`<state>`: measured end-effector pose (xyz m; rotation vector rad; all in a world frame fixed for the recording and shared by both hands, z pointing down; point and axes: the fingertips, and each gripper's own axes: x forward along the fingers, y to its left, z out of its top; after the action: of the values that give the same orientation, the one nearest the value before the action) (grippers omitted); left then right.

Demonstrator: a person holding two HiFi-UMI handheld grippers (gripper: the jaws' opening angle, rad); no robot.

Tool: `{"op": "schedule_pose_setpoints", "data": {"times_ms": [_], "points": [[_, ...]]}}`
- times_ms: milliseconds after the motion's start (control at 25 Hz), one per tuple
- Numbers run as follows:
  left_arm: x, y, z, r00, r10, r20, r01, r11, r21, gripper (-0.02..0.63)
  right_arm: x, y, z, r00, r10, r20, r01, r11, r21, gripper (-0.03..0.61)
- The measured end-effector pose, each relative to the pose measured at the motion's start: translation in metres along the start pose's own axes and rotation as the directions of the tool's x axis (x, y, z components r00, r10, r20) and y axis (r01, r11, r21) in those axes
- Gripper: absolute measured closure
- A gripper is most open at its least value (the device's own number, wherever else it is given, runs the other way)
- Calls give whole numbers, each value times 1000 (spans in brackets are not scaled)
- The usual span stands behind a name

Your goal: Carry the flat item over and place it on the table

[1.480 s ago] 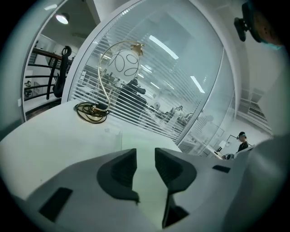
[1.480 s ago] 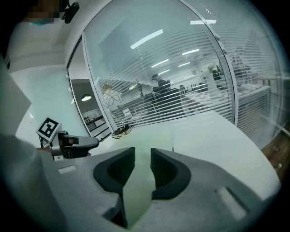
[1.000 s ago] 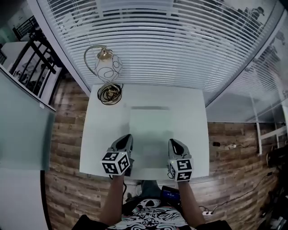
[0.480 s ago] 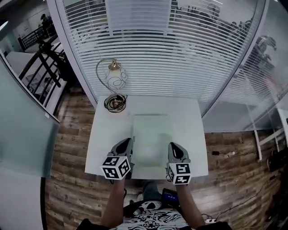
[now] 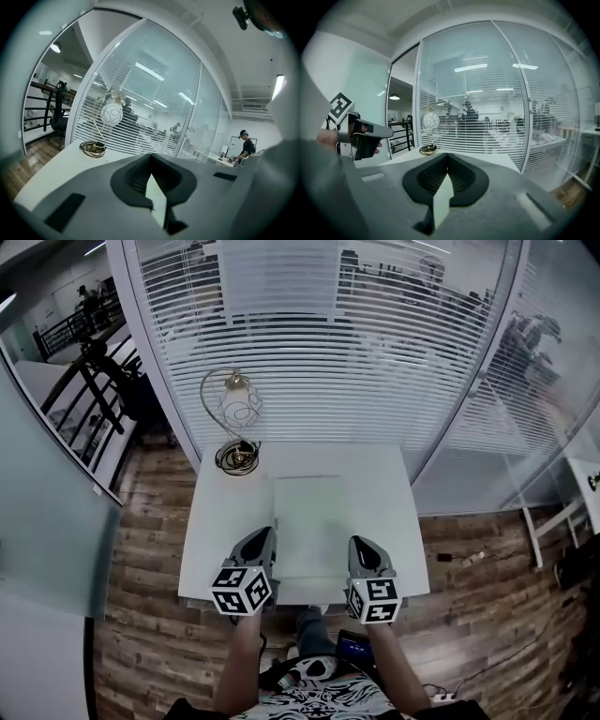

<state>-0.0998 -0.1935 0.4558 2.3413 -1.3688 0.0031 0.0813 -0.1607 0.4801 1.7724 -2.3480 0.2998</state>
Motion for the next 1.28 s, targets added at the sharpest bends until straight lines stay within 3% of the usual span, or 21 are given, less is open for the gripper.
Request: {"op": "schedule_pose_setpoints", "data": {"times_ms": [560, 1280], "points": [[-14, -14, 9, 999, -35, 15, 34, 998, 45, 606, -18, 2, 10, 999, -26, 40, 24, 999, 32, 574], [-20, -1, 9, 999, -27, 22, 26, 999, 18, 606, -14, 2, 4, 1000, -10, -5, 10, 1000, 15, 574]]}}
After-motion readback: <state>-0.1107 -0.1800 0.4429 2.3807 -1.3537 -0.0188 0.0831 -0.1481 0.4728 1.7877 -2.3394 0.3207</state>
